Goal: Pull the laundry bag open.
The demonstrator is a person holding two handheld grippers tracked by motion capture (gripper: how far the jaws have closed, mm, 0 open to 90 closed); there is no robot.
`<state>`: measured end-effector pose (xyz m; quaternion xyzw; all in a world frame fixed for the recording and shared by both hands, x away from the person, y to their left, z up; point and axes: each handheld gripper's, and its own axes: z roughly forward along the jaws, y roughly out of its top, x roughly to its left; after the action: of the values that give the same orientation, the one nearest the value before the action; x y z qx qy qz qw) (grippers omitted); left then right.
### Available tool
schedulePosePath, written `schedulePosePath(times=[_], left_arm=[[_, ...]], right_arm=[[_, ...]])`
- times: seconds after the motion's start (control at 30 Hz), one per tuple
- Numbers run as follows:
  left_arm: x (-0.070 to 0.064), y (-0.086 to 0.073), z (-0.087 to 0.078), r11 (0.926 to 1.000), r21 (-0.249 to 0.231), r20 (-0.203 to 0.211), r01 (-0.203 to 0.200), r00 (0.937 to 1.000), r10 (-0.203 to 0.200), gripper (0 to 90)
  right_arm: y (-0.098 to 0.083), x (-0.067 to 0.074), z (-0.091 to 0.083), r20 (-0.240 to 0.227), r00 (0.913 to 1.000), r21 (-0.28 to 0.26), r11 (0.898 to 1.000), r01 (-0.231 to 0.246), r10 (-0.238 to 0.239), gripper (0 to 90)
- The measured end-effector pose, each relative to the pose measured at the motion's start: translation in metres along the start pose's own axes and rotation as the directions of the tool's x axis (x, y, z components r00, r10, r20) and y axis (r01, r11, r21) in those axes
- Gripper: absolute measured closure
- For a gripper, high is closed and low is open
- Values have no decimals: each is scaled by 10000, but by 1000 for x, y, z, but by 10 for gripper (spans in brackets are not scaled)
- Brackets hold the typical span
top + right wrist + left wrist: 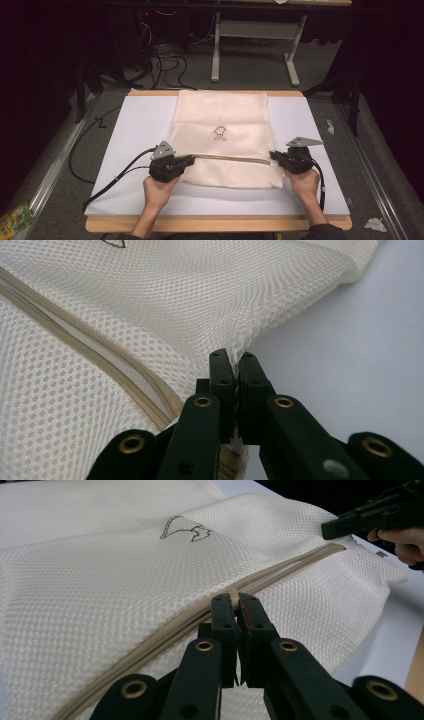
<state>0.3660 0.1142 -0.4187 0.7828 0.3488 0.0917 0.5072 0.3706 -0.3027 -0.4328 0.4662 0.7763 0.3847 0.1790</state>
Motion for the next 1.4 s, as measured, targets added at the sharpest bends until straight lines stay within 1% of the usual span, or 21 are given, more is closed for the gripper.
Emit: schedulePosePath(times=[0.07, 0.13, 0.23, 0.3, 0.4, 0.5, 0.63, 0.67, 0.7, 0.73, 0.87, 0.9, 1.0, 1.1, 1.13, 1.3, 1.4], left_arm=[[1, 0, -2, 10000, -43, -46, -2, 10000, 2, 872], [3, 0, -4, 9999, -115, -62, 26, 10000, -27, 872], [4, -1, -7, 10000, -89, -199, 6, 9998, -8, 872], [5, -2, -8, 9999, -109, -194, 84, 9998, -86, 872], [5, -2, -10, 10000, -48, -211, 28, 9998, -29, 872], [6, -2, -10, 9999, -81, -204, 84, 9998, -86, 872], [7, -2, -12, 10000, -85, -270, 27, 9996, -29, 872], [8, -3, -13, 9999, -110, -308, 81, 9995, -84, 872], [9, -3, -14, 9998, -165, -267, 150, 9995, -154, 872], [10, -3, -16, 9996, -182, -256, 193, 9995, -198, 872], [12, -4, -20, 9998, -131, -358, 144, 9992, -149, 872], [12, -4, -20, 9998, -144, -405, 129, 9991, -135, 872], [14, -4, -23, 9998, -200, -446, 93, 9990, -102, 872], [15, -5, -24, 9996, -225, -452, 185, 9988, -195, 872], [16, -6, -25, 9997, -196, -450, 166, 9988, -175, 872], [18, -7, -28, 9996, -222, -560, 153, 9983, -165, 872], [20, -8, -32, 9995, -250, -701, 216, 9973, -233, 872]], right_arm=[[0, 0, -1, 25, 10000, 15, 10000, -96, 96, 887], [-1, 0, -1, 46, 10000, 41, 10000, -66, 66, 887], [0, 0, -1, 61, 10000, 7, 10000, -54, 53, 888], [0, -1, -1, 49, 10000, 33, 10000, -86, 86, 887], [0, 0, -2, 40, 10000, 38, 10000, -88, 88, 887], [0, -1, -1, -24, 10000, -32, 9999, -95, 95, 888], [0, 0, -1, -21, 10000, -67, 10000, -56, 56, 887], [0, 0, -1, 33, 10000, -44, 10000, -44, 44, 887], [0, 0, -1, 25, 9999, -14, 9999, -120, 120, 888], [0, -1, -1, 19, 9999, -17, 10000, -98, 98, 887], [0, -1, -2, 44, 10000, -54, 10000, -69, 70, 887], [0, -1, -2, -9, 9999, -43, 9999, -118, 118, 887], [0, 0, 0, 32, 10000, -39, 10000, -42, 42, 887], [-1, -1, 0, -7, 9999, -4, 9999, -153, 153, 887], [-2, -1, 0, 7, 10000, -8, 10000, -91, 91, 887], [-1, 1, 1, 43, 9999, 18, 9999, -135, 135, 887], [-1, -1, 0, 89, 10000, -43, 10000, -23, 23, 888]])
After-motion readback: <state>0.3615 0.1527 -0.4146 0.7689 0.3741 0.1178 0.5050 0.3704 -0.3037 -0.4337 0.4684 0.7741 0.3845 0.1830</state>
